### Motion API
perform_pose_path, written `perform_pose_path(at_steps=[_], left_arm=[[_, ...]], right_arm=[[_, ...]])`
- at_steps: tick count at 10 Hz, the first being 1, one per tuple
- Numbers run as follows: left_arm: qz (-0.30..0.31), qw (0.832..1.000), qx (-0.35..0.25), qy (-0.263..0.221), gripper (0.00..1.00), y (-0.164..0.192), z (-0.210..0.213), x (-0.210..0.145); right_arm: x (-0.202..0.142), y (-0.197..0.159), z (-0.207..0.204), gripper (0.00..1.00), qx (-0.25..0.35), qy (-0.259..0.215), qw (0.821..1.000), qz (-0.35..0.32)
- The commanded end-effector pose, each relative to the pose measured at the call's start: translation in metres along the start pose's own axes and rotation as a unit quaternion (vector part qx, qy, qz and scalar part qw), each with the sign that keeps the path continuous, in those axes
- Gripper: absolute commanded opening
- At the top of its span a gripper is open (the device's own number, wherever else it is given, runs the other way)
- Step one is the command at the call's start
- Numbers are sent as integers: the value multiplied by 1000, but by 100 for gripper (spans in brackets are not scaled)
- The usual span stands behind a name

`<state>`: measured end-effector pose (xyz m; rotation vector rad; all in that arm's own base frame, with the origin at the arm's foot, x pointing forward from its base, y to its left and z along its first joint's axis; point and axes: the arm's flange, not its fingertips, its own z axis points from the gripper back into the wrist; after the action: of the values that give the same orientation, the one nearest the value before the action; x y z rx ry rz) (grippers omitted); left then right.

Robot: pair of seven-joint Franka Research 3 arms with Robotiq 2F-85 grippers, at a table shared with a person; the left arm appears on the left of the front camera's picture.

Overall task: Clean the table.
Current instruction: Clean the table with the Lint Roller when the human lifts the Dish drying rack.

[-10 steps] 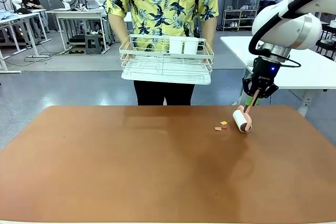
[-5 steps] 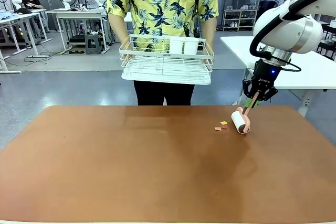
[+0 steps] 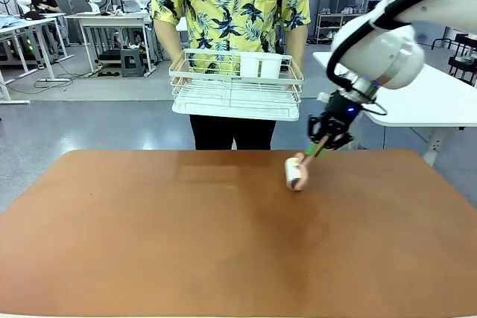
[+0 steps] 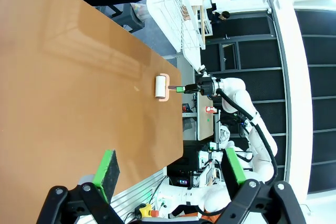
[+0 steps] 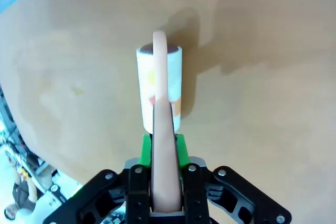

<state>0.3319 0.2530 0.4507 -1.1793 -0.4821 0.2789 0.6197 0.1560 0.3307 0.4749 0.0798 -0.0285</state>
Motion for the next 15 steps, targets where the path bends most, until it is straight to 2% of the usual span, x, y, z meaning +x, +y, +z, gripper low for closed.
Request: perform_pose_path(at_steps=[1,4,12,15], left_arm=[[-8,1000,-14,-4,100,0,3,1],[-8,1000,-14,-4,100,0,3,1],[-8,1000,-14,-4,100,0,3,1],[-8,1000,-14,-4,100,0,3,1]], right_arm=[[-20,13,-45,21,6,50,999,-17],[-20,14,-27,21,9,34,999,-26],[-20,14,-16,21,18,26,999,-27],[-22,18,14,21,35,3,999,-15]])
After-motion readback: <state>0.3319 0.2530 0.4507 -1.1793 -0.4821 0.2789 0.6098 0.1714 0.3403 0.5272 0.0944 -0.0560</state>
